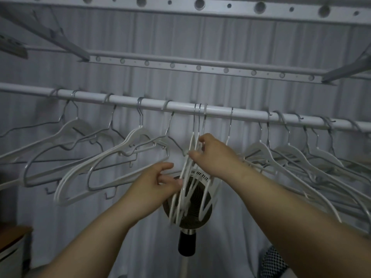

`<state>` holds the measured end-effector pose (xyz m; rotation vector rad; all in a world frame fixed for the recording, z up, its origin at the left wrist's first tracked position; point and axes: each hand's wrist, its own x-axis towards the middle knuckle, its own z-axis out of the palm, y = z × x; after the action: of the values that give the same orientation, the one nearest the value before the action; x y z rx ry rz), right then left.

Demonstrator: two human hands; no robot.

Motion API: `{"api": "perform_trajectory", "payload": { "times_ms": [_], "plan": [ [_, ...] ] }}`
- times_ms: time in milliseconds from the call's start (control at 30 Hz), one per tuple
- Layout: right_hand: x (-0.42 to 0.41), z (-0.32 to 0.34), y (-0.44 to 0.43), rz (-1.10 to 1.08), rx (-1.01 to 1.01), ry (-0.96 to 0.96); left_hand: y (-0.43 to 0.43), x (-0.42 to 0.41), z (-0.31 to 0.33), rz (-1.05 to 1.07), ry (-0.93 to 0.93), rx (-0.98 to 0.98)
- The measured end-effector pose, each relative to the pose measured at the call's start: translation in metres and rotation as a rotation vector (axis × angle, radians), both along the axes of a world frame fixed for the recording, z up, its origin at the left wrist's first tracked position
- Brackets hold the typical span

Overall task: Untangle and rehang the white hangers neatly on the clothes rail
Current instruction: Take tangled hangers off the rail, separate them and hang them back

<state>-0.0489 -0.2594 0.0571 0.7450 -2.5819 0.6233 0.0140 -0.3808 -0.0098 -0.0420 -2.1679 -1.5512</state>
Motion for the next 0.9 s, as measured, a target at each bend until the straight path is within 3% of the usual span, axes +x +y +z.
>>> {"api": "perform_trajectory", "payload": {
  "times_ms": [267,533,900],
  "plan": [
    [-0.01,-0.005,-0.002,-0.001,-0.078,-0.141,0.01,-0.011,-0.003,-0.025,-0.012,0.102],
    [-0.019,-0.011,0.003,0.007,-0.103,-0.157,0.025,-0.015,-0.003,-0.216,-0.118,0.313],
    [-0.024,-0.013,0.027,-0.017,-0.139,-0.151,0.037,-0.013,0.004,-0.191,-0.108,0.247]
  ]
}}
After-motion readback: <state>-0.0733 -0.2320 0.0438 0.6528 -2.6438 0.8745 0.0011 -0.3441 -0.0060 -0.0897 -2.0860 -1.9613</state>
